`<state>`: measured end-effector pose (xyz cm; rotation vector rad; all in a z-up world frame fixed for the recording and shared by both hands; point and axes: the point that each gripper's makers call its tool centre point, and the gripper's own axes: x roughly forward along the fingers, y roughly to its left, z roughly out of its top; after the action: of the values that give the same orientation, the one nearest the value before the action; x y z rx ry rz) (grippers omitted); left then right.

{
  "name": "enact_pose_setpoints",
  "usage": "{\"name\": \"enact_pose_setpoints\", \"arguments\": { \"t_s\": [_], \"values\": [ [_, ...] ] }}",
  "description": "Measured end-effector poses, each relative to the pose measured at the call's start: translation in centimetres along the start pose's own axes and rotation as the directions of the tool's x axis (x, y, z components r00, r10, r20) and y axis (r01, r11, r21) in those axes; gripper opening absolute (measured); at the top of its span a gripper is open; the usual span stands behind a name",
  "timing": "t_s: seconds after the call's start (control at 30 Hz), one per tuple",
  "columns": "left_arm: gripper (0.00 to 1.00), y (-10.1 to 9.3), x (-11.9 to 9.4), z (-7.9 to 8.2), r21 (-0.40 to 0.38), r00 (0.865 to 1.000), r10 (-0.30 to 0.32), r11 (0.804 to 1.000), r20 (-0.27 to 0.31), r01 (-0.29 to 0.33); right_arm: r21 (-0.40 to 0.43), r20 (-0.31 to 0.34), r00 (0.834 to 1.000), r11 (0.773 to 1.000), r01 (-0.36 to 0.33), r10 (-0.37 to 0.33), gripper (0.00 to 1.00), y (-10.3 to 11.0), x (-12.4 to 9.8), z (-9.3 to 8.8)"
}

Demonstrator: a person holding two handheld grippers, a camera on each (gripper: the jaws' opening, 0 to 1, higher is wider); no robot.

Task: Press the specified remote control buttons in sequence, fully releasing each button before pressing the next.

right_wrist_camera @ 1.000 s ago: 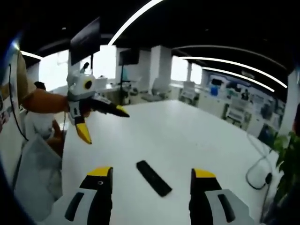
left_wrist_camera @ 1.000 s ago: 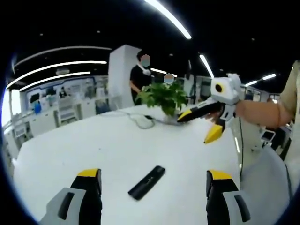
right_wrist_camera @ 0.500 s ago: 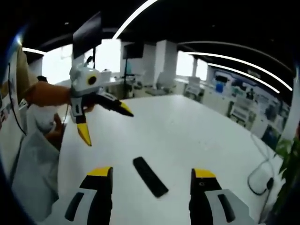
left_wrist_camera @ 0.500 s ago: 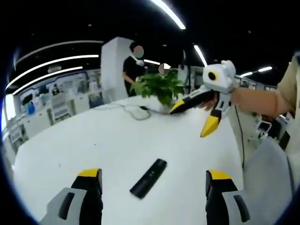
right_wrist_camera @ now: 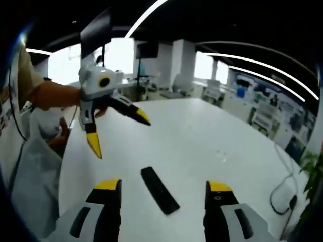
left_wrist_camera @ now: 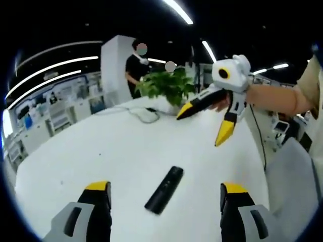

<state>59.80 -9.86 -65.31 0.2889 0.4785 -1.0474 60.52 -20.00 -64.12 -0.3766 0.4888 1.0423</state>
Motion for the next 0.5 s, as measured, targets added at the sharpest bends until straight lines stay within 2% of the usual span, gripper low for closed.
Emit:
{"name": "enact_pose_setpoints", "arguments": {
  "t_s": [0.33,0.5],
  "values": [
    [0.89,0.3,1.3,-0.4,0.018,0.999,-0.033,0.999,-0.030,0.034,-0.019,-0.034,0.999,0.999,-0.034,0.033,0.65,-0.1,1.0,-0.8],
    [0.88,0.4,2.1,-1.3,0.026,0.996,-0.059,0.998,-0.067,0.061,-0.031,-0.053,0.997,0.998,-0.053,0.051,0.64,-0.2,1.6,-1.4]
  ]
}}
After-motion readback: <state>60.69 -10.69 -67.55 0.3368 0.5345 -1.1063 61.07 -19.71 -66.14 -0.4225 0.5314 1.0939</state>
